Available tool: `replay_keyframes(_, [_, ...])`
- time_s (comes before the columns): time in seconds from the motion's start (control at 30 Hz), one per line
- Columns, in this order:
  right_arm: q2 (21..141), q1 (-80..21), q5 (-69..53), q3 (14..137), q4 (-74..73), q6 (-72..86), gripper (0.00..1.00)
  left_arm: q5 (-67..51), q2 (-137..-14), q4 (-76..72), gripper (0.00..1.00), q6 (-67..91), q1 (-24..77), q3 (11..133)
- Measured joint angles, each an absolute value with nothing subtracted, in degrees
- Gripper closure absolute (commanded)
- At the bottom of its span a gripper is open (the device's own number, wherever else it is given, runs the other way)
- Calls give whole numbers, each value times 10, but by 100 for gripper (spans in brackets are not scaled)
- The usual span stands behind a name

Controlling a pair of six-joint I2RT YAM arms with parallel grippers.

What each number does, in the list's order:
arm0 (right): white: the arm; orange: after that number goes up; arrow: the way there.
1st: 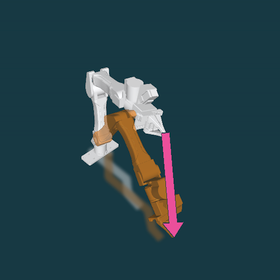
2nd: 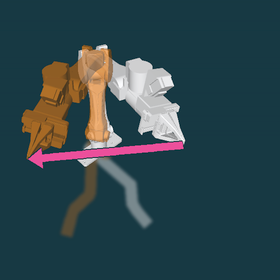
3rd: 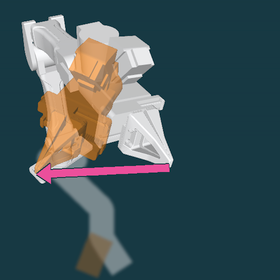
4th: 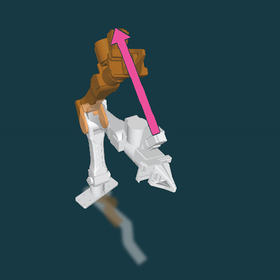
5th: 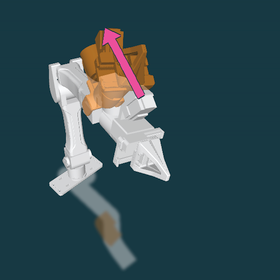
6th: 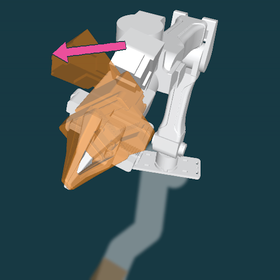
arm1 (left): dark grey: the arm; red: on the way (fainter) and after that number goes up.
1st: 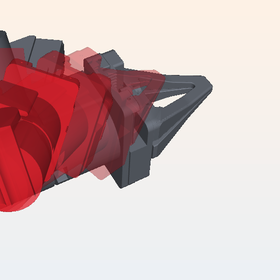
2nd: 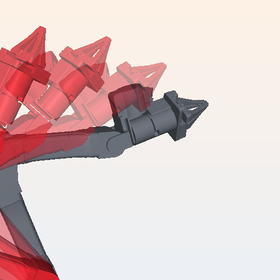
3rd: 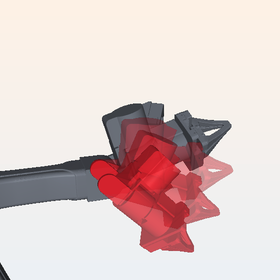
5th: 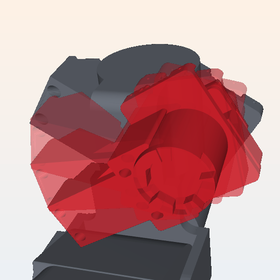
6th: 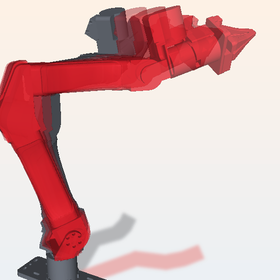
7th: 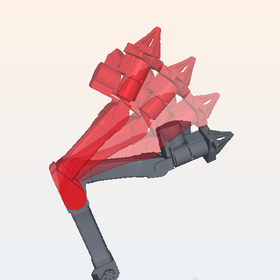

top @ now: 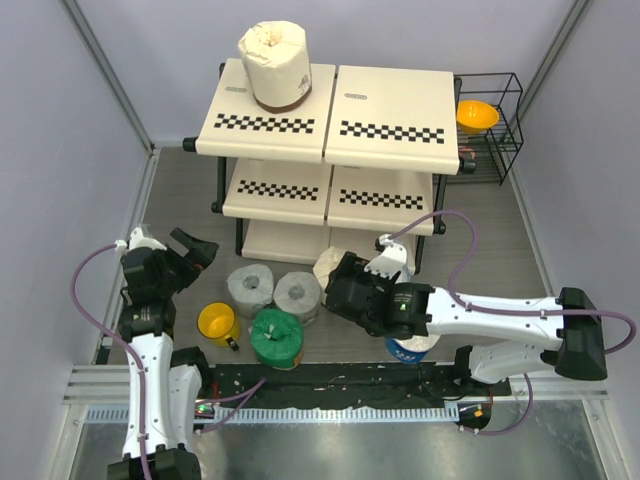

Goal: Place and organize the paper towels onto the shelf

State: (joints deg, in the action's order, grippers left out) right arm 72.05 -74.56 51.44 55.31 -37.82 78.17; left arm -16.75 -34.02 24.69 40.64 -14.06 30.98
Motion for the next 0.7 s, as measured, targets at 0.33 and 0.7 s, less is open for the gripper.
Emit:
replay_keyframes(0.33, [767, -746, 517, 553, -408, 896, 17, -168, -340, 247, 0, 411, -141, 310])
replay_keyframes(0.7, [813, -746, 518, 553, -411, 1001, 20, -172, -340, 247, 0, 414, -141, 310])
